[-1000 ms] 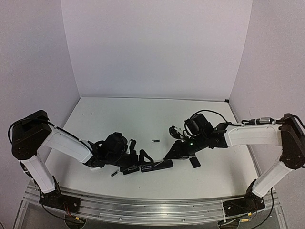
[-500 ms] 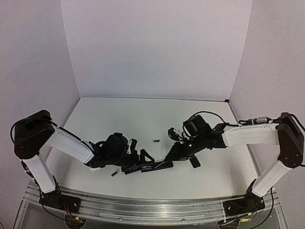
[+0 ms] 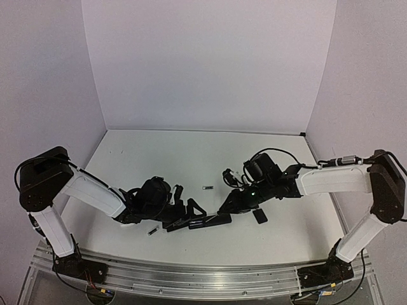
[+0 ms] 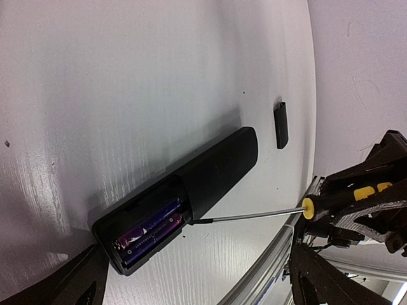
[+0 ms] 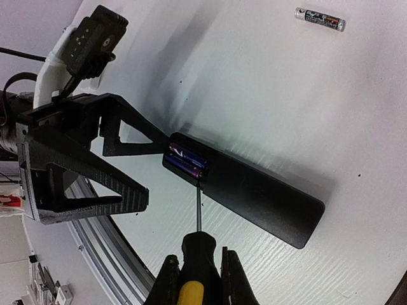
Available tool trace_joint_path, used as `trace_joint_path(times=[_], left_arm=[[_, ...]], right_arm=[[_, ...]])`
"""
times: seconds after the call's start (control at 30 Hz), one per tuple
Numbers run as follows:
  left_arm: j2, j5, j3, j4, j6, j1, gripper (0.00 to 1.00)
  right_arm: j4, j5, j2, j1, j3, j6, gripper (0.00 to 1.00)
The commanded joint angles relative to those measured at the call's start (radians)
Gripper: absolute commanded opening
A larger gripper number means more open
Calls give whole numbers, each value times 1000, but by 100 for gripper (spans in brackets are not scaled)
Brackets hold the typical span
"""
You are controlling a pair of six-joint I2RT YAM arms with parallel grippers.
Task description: Unload the batteries from the remote control
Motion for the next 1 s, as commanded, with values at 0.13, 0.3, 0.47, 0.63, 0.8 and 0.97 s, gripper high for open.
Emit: trace_joint_path(times=[0.13, 0.3, 0.47, 0.63, 0.8, 0.97], left_arm=[[19, 0, 12, -20, -12, -3, 100], [16, -2, 9, -19, -12, -3, 99], [17, -1, 7, -19, -12, -4, 100], [25, 8, 9, -10, -15, -4, 100], [27, 14, 15, -16, -17, -3, 100], [29, 19, 18, -20, -22, -3, 99]], right_arm=[[34, 15, 18, 7, 46, -26, 0], [37, 7, 27, 6, 49, -26, 0], [35, 16, 34, 5, 44, -27, 0], [22, 24, 37, 9, 40, -40, 0], [-66, 48, 36, 21, 67, -106, 0], [-124, 56, 40, 34, 86, -143, 0]])
